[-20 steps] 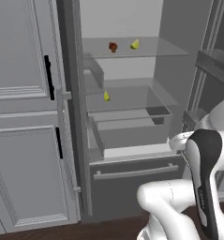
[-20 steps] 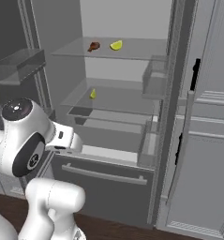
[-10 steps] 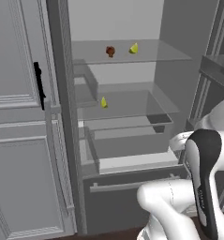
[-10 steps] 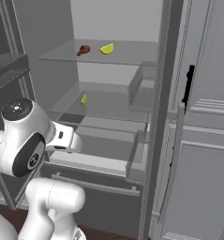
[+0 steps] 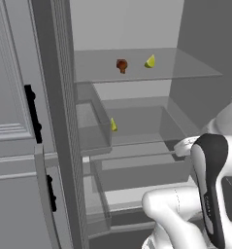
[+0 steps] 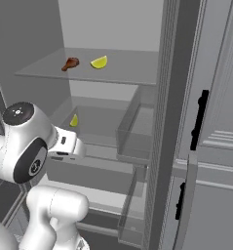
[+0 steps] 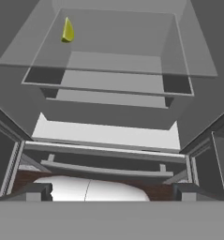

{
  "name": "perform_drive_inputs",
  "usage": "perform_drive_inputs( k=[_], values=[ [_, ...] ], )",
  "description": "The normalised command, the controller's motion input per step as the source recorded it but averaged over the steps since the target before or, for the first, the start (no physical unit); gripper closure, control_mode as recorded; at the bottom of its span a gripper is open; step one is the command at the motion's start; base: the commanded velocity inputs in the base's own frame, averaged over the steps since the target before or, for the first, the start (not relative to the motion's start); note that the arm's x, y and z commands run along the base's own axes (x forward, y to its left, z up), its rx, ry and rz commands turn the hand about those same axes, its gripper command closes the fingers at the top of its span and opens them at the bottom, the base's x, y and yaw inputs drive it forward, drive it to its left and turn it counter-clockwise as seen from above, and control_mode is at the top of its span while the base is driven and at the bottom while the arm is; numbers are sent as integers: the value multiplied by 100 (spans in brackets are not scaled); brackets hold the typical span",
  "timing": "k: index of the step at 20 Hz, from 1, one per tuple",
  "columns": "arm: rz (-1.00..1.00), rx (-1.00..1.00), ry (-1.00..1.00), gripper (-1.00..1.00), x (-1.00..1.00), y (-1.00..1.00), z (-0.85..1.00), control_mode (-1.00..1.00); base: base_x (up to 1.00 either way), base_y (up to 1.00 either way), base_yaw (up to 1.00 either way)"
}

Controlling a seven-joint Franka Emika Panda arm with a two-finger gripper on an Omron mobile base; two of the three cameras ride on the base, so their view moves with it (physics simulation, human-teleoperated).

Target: Place one lemon wedge and one chicken drumstick in each tupperware on the nearby counter, to pack two identical lunches.

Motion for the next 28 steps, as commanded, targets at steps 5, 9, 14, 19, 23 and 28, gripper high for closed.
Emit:
perform_drive_inputs(
  k=[5, 9, 14, 19, 23, 28],
  values=[
    [0, 0, 0, -100, 0, 0, 0, 100, 0, 0, 0],
    [0, 0, 0, -100, 0, 0, 0, 100, 1, 0, 0],
    [0, 0, -3, -100, 58, 29, -3, -100, 4, 1, 0],
    [0, 0, -2, -100, 100, 45, -8, -100, 0, 0, 0],
    [0, 0, -1, -100, 99, 62, -7, -100, 0, 0, 0],
    [0, 0, -1, -100, 87, 76, -16, -100, 0, 0, 0]
  ],
)
